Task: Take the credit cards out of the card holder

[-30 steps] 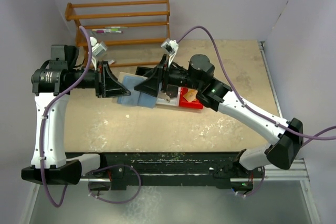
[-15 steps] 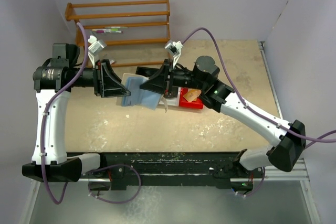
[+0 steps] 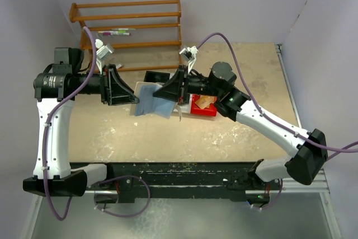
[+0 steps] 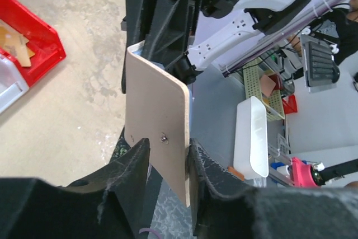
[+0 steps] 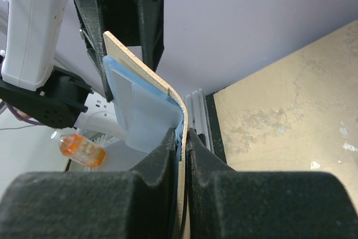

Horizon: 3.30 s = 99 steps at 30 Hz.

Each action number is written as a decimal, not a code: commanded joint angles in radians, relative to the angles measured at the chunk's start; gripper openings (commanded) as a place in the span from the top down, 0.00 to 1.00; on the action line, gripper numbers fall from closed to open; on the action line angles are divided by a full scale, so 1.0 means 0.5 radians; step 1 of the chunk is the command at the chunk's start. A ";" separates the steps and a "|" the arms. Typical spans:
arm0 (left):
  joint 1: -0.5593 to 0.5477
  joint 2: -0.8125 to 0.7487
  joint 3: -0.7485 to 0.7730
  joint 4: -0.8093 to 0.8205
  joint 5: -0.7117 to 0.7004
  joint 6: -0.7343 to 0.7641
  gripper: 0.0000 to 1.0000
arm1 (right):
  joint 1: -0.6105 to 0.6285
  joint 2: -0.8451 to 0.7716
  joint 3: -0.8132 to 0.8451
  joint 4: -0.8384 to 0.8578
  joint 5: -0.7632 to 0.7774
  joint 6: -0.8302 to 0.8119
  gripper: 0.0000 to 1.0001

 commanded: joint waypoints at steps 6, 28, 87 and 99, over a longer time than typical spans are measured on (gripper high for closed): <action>-0.006 -0.036 0.009 -0.029 -0.095 0.110 0.53 | 0.002 -0.068 0.040 0.161 -0.062 0.050 1.00; -0.006 -0.040 -0.067 0.120 -0.224 0.007 0.84 | -0.001 -0.125 -0.014 0.180 -0.144 0.034 1.00; -0.005 -0.006 -0.145 0.428 -0.074 -0.360 1.00 | 0.152 -0.234 -0.081 0.224 0.063 0.309 0.45; -0.003 -0.026 -0.175 0.422 0.164 -0.396 1.00 | 0.093 -0.148 -0.114 0.183 0.065 0.335 0.52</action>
